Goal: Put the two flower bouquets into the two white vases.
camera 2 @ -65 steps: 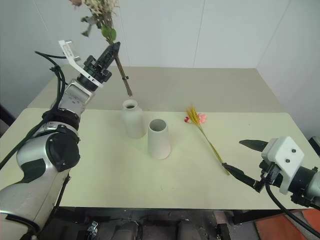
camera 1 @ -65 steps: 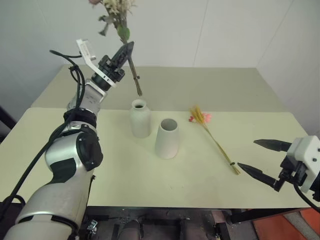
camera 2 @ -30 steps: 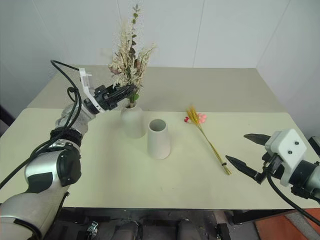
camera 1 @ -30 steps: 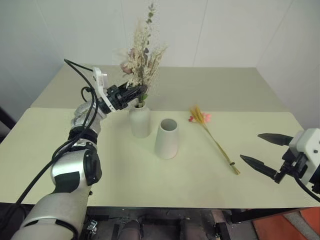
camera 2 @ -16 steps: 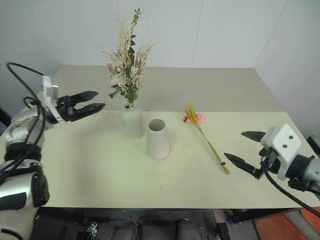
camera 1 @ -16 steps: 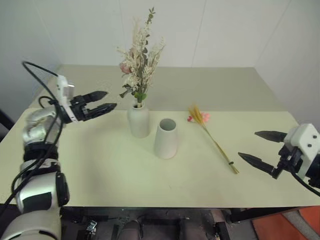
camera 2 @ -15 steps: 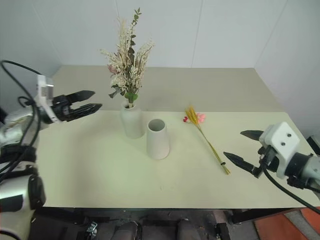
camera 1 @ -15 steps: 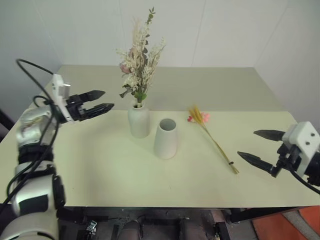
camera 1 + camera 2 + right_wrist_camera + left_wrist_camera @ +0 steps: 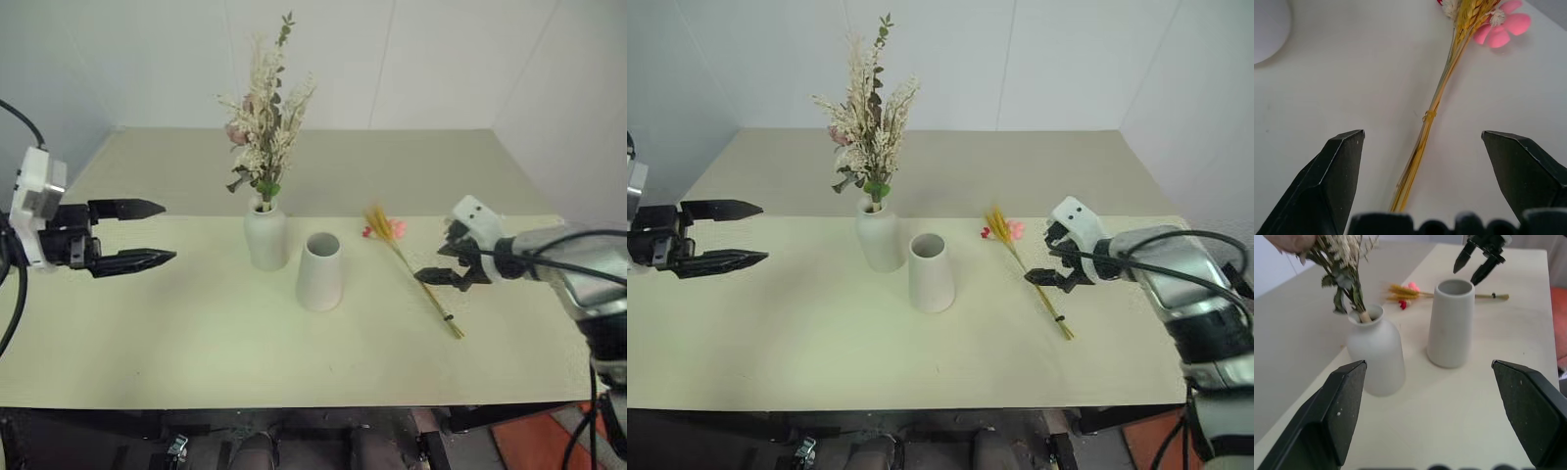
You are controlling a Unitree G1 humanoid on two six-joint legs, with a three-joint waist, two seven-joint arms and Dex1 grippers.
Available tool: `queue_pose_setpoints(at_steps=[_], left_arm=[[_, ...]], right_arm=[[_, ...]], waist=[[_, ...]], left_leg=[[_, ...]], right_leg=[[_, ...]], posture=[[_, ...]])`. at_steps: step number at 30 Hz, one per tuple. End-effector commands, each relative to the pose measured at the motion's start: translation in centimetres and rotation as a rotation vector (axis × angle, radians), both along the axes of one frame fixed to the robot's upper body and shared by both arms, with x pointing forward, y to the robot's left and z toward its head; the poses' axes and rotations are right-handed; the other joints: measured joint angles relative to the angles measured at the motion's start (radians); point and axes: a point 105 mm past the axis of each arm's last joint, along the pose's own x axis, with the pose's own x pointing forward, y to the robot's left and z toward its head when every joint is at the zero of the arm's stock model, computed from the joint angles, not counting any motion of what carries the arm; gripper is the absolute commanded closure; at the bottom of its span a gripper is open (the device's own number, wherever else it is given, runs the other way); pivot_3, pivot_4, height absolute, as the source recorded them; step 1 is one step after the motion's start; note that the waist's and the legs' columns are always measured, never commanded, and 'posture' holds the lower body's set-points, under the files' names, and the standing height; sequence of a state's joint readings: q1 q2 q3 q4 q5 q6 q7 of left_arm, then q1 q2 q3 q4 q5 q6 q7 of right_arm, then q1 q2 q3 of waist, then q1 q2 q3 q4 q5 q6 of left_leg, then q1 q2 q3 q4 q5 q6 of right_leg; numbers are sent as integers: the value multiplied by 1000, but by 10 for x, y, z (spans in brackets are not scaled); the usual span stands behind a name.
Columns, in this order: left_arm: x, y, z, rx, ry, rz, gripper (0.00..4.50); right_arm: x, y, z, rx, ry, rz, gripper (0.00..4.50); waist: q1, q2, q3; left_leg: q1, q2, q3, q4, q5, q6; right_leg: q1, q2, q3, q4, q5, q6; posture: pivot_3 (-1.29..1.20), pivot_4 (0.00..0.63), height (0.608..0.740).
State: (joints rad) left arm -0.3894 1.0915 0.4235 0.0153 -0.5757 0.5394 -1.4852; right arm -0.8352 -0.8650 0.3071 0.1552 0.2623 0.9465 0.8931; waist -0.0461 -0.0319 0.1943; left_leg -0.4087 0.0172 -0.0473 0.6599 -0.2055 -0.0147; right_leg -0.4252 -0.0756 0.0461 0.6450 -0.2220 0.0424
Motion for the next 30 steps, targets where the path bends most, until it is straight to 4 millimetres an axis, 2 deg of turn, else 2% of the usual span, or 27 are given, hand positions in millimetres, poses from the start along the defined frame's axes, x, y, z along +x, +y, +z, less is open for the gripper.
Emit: queue_pose_setpoints(at_steps=[1,4,6,9,18,21,24,25,26,28,30], left_arm=[[-13,2,9,29,-40,4,50],[-19,3,3,35,-34,11,50],[-21,4,0,36,-33,26,0],[-24,5,-3,35,-32,39,0],[-27,9,-3,30,-41,70,0],[-27,11,-1,34,-45,73,0],[-28,12,2,33,-53,77,0],[-28,14,4,25,-57,82,0],[-28,15,5,19,-59,86,0],[-29,16,7,6,-63,91,0],[-28,18,9,-23,-63,93,0]], right_arm=[[17,0,3,-31,-5,-20,0],[27,3,-6,-47,29,-32,0],[32,7,-9,-51,46,-34,402],[38,5,-15,-75,68,-55,1217],[46,5,-18,-87,75,-87,4489],[54,1,-10,-64,4,-159,4489],[72,-7,25,27,-257,-280,4489],[75,-7,54,100,-463,-300,4489],[73,-9,74,151,-606,-320,4489],[59,-14,111,255,-896,-354,4489],[26,-7,149,500,-1092,-304,4489]], waist=[[0,0,0],[2,0,0],[4,0,0],[2,1,0],[-2,1,0],[-2,1,0],[-2,1,1],[-1,1,1],[0,1,1],[0,1,1],[1,1,1]], left_leg=[[0,0,0,0,0,0],[0,0,0,0,0,0],[0,0,0,0,0,0],[1,0,0,0,0,0],[2,0,0,0,0,0],[2,0,0,0,0,0],[1,0,0,0,0,0],[1,0,0,-1,0,0],[1,0,0,-1,0,0],[0,0,-1,-1,0,0],[0,0,-1,-2,0,0]], right_leg=[[0,0,0,0,0,0],[0,0,-1,0,0,0],[1,0,-1,0,0,0],[1,0,-1,0,0,0],[1,0,-1,1,0,-1],[1,0,-1,1,0,-1],[0,0,0,1,1,-1],[0,0,0,1,1,-1],[0,0,0,1,1,-1],[-1,0,-1,1,1,-1],[-1,0,-1,1,1,-1]], posture=[[0,150,740],[0,150,740],[0,150,740],[0,150,740],[0,150,740],[0,150,740],[0,150,740],[0,150,740],[0,150,740],[0,150,740],[0,150,740]])
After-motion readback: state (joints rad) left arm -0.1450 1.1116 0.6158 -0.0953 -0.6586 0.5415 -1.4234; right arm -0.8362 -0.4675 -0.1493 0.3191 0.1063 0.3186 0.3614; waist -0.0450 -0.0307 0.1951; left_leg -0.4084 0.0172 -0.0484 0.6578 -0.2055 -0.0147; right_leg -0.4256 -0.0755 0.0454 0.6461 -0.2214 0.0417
